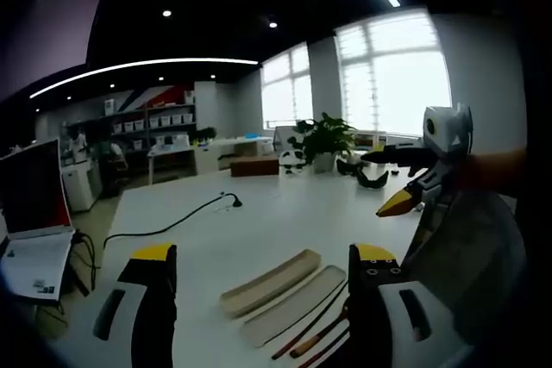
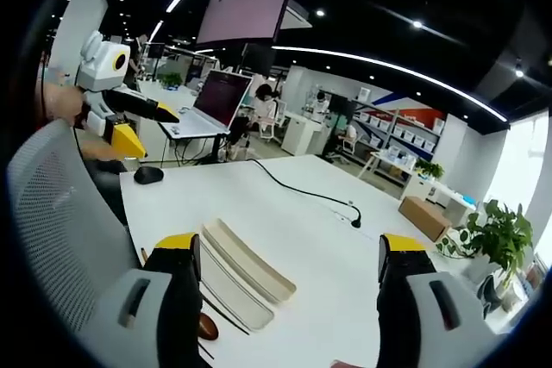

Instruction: Arrange the utensils inside the cutlery case until each visible utensil rests in its matching compartment.

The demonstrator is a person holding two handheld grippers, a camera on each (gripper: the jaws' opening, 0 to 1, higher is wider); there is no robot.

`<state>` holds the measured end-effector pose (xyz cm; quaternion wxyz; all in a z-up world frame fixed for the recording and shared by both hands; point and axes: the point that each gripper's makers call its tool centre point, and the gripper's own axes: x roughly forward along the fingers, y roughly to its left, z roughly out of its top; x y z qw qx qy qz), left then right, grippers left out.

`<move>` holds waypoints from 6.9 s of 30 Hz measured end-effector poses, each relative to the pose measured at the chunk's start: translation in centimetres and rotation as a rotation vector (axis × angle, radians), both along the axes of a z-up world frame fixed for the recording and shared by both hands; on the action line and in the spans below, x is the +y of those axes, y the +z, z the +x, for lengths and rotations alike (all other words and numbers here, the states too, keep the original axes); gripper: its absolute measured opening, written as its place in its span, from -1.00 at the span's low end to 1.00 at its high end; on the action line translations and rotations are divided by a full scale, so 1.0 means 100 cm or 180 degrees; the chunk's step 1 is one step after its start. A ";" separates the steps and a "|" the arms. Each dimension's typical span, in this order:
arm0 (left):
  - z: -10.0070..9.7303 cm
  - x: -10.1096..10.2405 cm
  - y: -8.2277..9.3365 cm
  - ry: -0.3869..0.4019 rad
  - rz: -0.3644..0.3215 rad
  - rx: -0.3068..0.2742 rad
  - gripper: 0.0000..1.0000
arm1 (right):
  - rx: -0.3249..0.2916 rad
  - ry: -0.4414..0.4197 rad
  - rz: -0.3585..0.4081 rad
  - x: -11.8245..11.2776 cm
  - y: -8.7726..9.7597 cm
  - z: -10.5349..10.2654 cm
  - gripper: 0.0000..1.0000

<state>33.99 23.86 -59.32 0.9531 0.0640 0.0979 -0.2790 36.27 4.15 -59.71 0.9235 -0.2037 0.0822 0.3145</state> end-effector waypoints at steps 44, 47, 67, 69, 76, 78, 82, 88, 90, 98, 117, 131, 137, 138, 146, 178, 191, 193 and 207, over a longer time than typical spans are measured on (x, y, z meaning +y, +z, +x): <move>-0.003 -0.005 -0.007 -0.0091 0.0099 0.0097 0.64 | 0.0193 0.0133 -0.0080 0.006 -0.013 -0.002 0.51; -0.002 -0.005 -0.004 -0.0093 0.0071 0.0070 0.64 | 0.0283 0.0140 -0.0096 0.005 -0.012 0.002 0.45; 0.003 0.007 -0.001 0.0052 0.0088 -0.0010 0.63 | 0.0672 0.0586 -0.0439 0.023 -0.027 0.021 0.34; 0.004 0.010 0.000 0.0073 0.0126 -0.0031 0.63 | 0.0760 0.0636 -0.0506 0.025 -0.035 0.020 0.32; 0.004 0.012 -0.004 0.0062 0.0405 -0.0076 0.63 | 0.1052 0.0923 -0.0769 0.039 -0.068 0.013 0.29; 0.004 0.014 -0.005 0.0066 0.0402 -0.0063 0.63 | 0.1109 0.0973 -0.0822 0.042 -0.075 0.012 0.29; 0.005 0.016 -0.006 0.0076 0.0417 -0.0048 0.63 | 0.1189 0.1039 -0.0910 0.046 -0.087 0.011 0.28; 0.004 0.013 -0.009 0.0022 0.0443 -0.0016 0.63 | 0.1340 0.1189 -0.1028 0.053 -0.106 0.004 0.27; 0.003 0.012 -0.009 0.0015 0.0453 -0.0017 0.63 | 0.1378 0.1224 -0.1086 0.053 -0.112 0.002 0.27; 0.003 0.011 -0.009 0.0000 0.0475 -0.0021 0.63 | 0.1464 0.1315 -0.1228 0.051 -0.125 -0.004 0.27; 0.002 0.011 -0.010 0.0004 0.0583 -0.0047 0.63 | 0.1583 0.1559 -0.1497 0.062 -0.146 -0.016 0.21; 0.003 0.014 -0.013 0.0035 0.0599 -0.0002 0.63 | 0.1658 0.1683 -0.1565 0.072 -0.156 -0.019 0.20; 0.003 0.015 -0.015 0.0050 0.0612 0.0027 0.63 | 0.1715 0.1746 -0.1594 0.075 -0.165 -0.023 0.18; 0.003 0.015 -0.015 0.0058 0.0612 0.0026 0.62 | 0.1721 0.1752 -0.1592 0.075 -0.166 -0.023 0.18; 0.004 0.018 -0.014 0.0075 0.0614 0.0018 0.53 | 0.1784 0.1783 -0.1657 0.074 -0.173 -0.021 0.14; 0.003 0.016 -0.023 0.0056 0.0574 0.0194 0.50 | 0.1997 0.2349 -0.2076 0.105 -0.215 -0.024 -0.74; 0.003 0.021 -0.020 0.0123 0.0535 0.0173 0.39 | 0.2055 0.2526 -0.2251 0.105 -0.228 -0.032 -0.75; 0.003 0.022 -0.017 0.0123 0.0483 0.0146 0.31 | 0.2053 0.2531 -0.2288 0.106 -0.229 -0.033 -0.75; 0.002 0.016 -0.023 0.0076 0.0540 0.0221 0.32 | 0.1946 0.2660 -0.2638 0.108 -0.235 -0.030 -0.83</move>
